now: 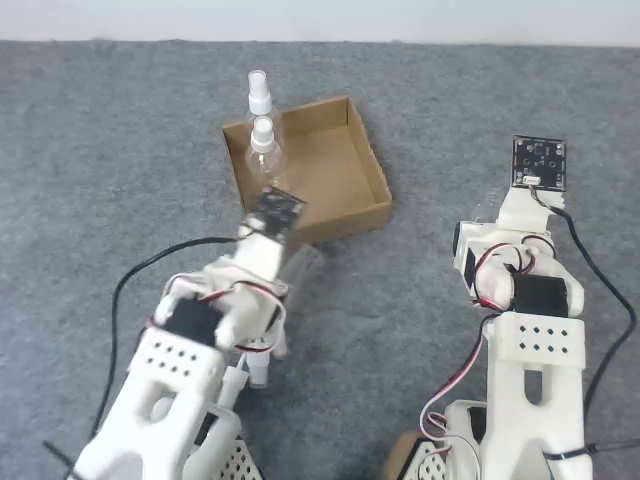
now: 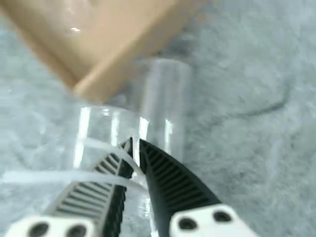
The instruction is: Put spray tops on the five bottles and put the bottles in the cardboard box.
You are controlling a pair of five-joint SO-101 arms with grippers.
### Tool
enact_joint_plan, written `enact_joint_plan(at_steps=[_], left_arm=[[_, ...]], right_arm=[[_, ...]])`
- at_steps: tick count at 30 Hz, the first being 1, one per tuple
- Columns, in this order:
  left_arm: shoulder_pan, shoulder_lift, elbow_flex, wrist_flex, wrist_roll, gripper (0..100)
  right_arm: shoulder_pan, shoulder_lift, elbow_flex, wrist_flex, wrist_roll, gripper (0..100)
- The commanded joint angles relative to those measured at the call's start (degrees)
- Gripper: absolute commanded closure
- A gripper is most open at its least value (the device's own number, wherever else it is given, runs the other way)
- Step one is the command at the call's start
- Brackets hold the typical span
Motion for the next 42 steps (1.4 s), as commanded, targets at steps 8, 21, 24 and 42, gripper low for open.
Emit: enact_joint_plan(at_steps=[8, 21, 24, 42], left_arm=[[-18.55, -17.58, 4.88, 0.18, -3.16, 98], [-36.57, -20.13, 8.57, -1.41, -9.58, 98], [-42.81, -20.13, 10.86, -5.1, -10.73, 98], [-69.1, -19.78, 14.55, -12.75, -20.84, 80]], right_arm=[[0.66, -1.71, -0.7, -2.07, -0.35, 93.2], [0.48, -1.71, -0.62, -2.07, -0.35, 93.2], [0.31, -1.71, -0.62, -2.07, -0.35, 93.2], [0.13, -1.71, 1.76, -5.14, -0.35, 93.2]])
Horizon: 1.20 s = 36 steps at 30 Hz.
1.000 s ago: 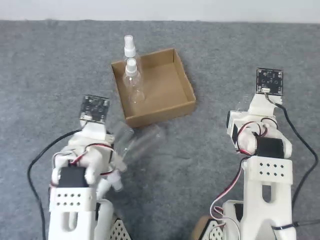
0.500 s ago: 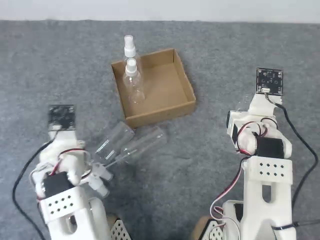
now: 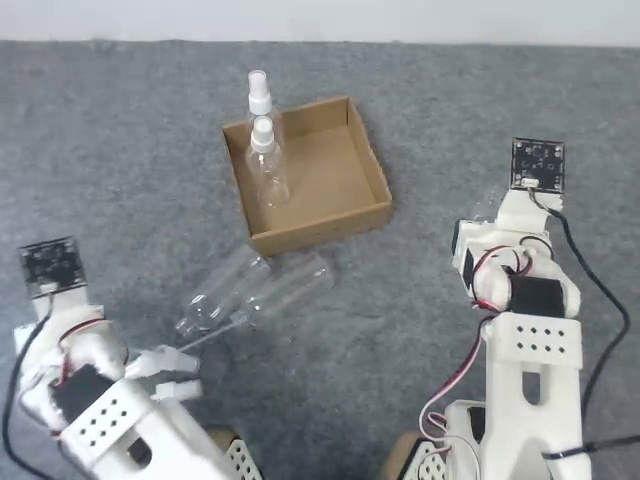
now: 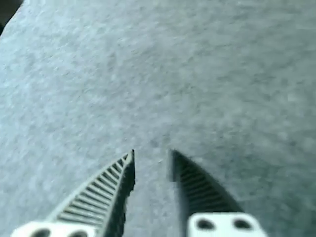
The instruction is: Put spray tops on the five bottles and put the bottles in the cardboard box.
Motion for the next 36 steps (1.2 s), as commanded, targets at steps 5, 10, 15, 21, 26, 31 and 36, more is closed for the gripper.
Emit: enact_joint_plan(at_steps=[5, 10, 15, 21, 26, 31, 36], left_arm=[[-7.3, -1.23, -0.66, -1.32, -4.84, 80], [-12.22, -1.32, -4.35, -1.32, -5.45, 80], [-17.41, -0.88, -10.51, -1.32, -5.45, 80], [-20.48, -1.32, -14.64, 0.97, -6.42, 80], [-20.66, -1.32, -20.09, 9.41, -10.37, 80], [-19.6, -1.32, -27.56, 18.02, -11.6, 80], [-13.89, -1.32, -31.87, 26.46, -16.09, 80]], right_arm=[[0.13, -1.71, -0.7, -1.01, -0.35, 93.2], [0.13, -1.71, -0.7, -1.01, -0.35, 93.2], [0.13, -1.71, -0.7, -1.01, -0.35, 93.2], [0.13, -1.71, -0.7, -1.01, -0.35, 93.2], [0.13, -1.71, -0.7, -1.01, -0.35, 93.2], [0.13, -1.71, -0.7, -1.01, -0.35, 93.2], [0.13, -1.71, -0.7, -0.92, -0.35, 93.2]])
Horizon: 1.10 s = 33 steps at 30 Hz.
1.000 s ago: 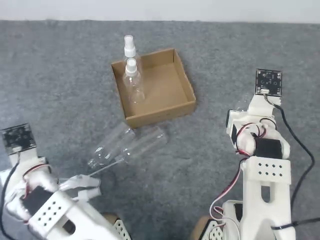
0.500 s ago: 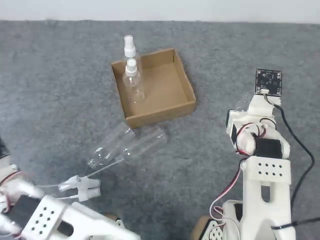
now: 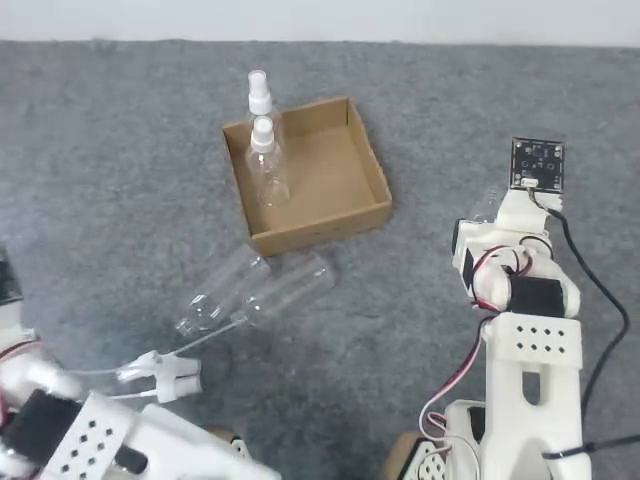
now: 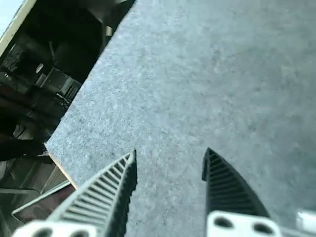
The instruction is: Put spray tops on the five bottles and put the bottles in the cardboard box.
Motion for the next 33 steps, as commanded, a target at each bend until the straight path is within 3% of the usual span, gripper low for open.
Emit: enact_joint_plan(at_steps=[1, 21, 27, 33], left_arm=[[5.19, -1.23, -5.76, 7.3, -3.96, 80], [26.81, -0.7, -8.13, 27.25, -18.46, 80], [33.67, -0.7, -0.04, 27.6, -18.64, 80], [35.78, -0.7, 4.35, 24.97, -19.34, 80]], right_arm=[[0.13, -1.71, -0.7, -0.84, -0.35, 93.2], [0.13, -1.71, -0.7, -0.92, -0.35, 93.1], [0.13, -1.71, -0.7, -0.92, -0.35, 93.1], [0.13, -1.71, -0.7, -1.01, -0.35, 93.1]])
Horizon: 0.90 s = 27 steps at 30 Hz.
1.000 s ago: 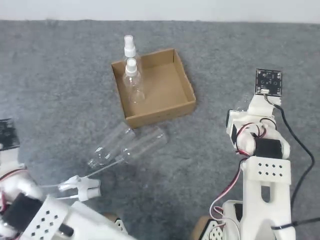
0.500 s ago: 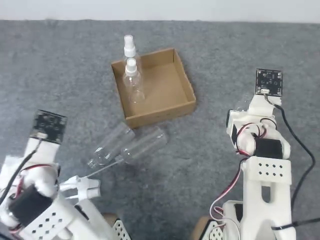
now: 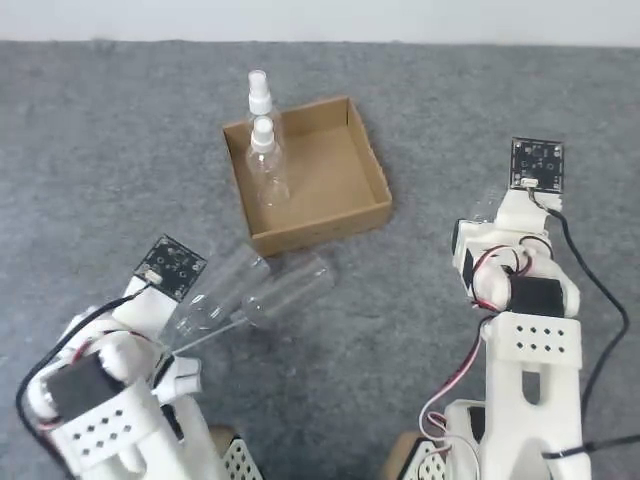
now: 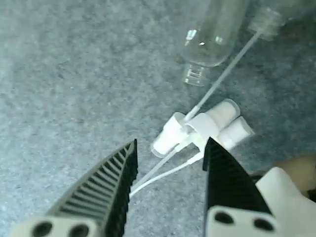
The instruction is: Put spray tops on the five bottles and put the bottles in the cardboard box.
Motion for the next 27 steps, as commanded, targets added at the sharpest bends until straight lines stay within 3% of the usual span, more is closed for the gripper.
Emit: enact_joint_plan(at_steps=[1, 10, 16, 27], left_arm=[[1.67, -0.09, 1.1, -1.85, -1.76, 80], [3.6, 2.37, 1.1, -1.76, -2.81, 80], [4.31, 14.59, -2.59, 0.0, -10.64, 80], [9.41, 24.0, -2.42, -0.44, -10.9, 80]], right_arm=[[0.13, -1.71, -0.7, -1.01, -0.35, 93.1], [0.13, -1.71, -0.7, -1.1, -0.35, 93.1], [0.13, -1.63, -0.7, -1.01, -0.35, 93.1], [0.13, -1.71, 0.79, -2.95, -0.26, 90.2]])
